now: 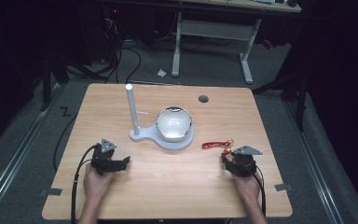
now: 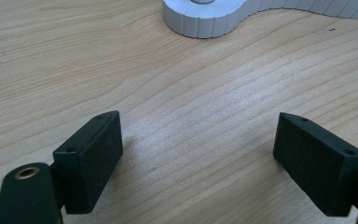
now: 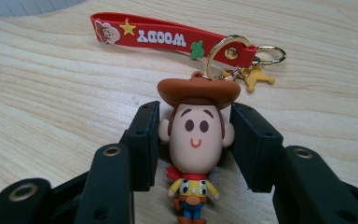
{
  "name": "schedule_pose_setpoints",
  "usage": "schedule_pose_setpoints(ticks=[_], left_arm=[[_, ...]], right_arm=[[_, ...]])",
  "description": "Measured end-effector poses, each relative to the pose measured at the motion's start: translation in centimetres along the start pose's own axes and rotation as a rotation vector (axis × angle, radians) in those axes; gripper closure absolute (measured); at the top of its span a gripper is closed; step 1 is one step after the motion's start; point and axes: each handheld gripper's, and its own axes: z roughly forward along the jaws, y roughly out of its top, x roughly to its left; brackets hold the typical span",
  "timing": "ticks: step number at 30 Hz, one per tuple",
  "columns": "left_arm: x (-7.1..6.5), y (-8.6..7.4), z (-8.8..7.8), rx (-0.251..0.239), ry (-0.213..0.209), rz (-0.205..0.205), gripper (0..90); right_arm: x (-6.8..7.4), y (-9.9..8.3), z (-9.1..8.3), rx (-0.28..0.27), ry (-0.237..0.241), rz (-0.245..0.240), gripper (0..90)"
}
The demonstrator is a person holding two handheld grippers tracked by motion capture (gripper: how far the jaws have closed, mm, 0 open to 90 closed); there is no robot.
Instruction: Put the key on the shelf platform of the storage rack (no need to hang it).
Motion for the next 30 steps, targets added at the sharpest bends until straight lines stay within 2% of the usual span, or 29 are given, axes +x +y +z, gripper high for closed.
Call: schedule_pose_setpoints(ticks=[5, 7, 13, 20, 30], left_arm=[[0.0, 0.0, 0.0, 0.0, -0.001, -0.001, 16.1], [0.0, 0.0, 0.0, 0.0, 0.0, 0.0, 16.1], [0.0, 0.0, 0.0, 0.001, 0.001, 0.0, 16.2], [0.0, 0.0, 0.0, 0.001, 0.001, 0.0, 16.2], [0.0, 0.0, 0.0, 0.0, 0.001, 0.0, 16.2]], right_arm=[[0.2, 0.0, -0.2, -0.015, 0.014, -0.019, 55.4], [0.1, 0.2, -0.7, -0.038, 0.028, -0.009, 55.4], [-0.3, 0.4, -1.8, -0.056, 0.041, -0.001, 55.6], [-0.4, 2.0, -3.5, -0.096, 0.058, -0.028, 55.6], [-0.2, 4.8, -6.3, -0.154, 0.117, -0.046, 55.7]])
